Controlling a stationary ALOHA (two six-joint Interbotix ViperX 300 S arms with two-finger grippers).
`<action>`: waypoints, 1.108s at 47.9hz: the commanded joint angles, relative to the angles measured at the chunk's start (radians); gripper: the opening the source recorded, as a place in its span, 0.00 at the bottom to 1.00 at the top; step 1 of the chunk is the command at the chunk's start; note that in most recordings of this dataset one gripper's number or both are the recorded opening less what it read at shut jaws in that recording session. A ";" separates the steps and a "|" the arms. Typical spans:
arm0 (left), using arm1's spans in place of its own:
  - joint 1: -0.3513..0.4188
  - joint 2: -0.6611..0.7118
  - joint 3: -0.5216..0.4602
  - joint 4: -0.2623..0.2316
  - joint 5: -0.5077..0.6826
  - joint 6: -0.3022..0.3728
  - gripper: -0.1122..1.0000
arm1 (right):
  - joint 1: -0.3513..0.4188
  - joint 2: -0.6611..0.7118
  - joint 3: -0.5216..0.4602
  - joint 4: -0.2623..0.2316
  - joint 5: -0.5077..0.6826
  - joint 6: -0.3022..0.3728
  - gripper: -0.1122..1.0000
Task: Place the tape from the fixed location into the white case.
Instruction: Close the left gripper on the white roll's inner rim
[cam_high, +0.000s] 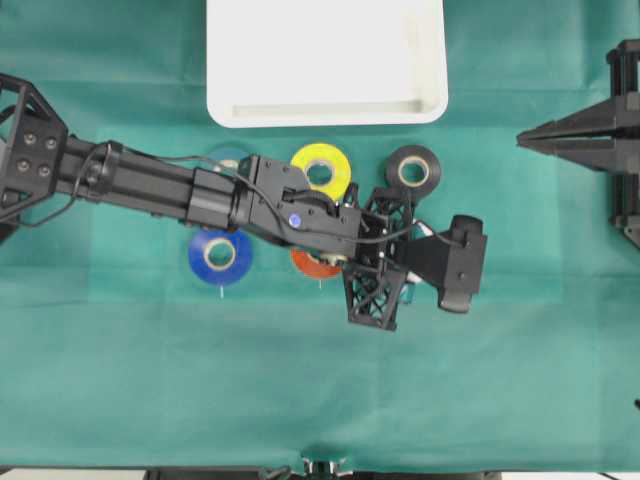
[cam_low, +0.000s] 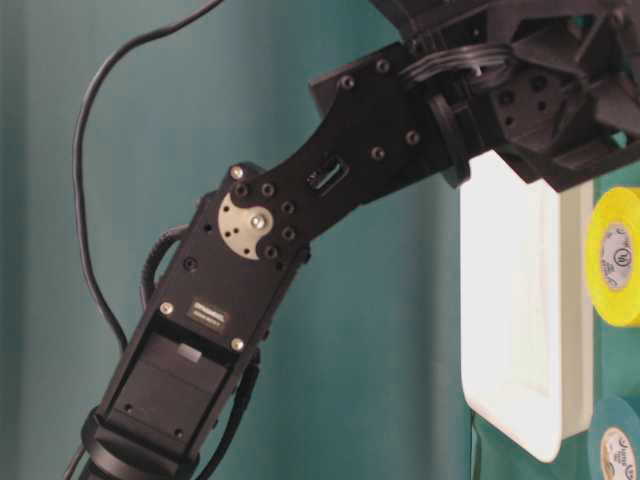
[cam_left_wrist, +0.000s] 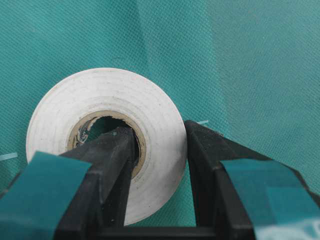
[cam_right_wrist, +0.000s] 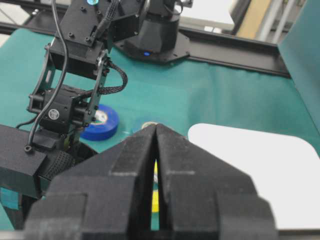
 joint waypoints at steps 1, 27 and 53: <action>-0.005 -0.029 -0.003 0.003 0.008 0.002 0.35 | -0.002 0.006 -0.031 -0.002 -0.003 -0.002 0.10; -0.005 -0.032 -0.005 0.003 0.009 0.002 0.35 | -0.002 0.006 -0.029 0.000 -0.002 -0.002 0.10; -0.006 -0.060 -0.017 0.002 0.028 0.000 0.35 | -0.002 0.006 -0.031 -0.002 0.000 -0.002 0.10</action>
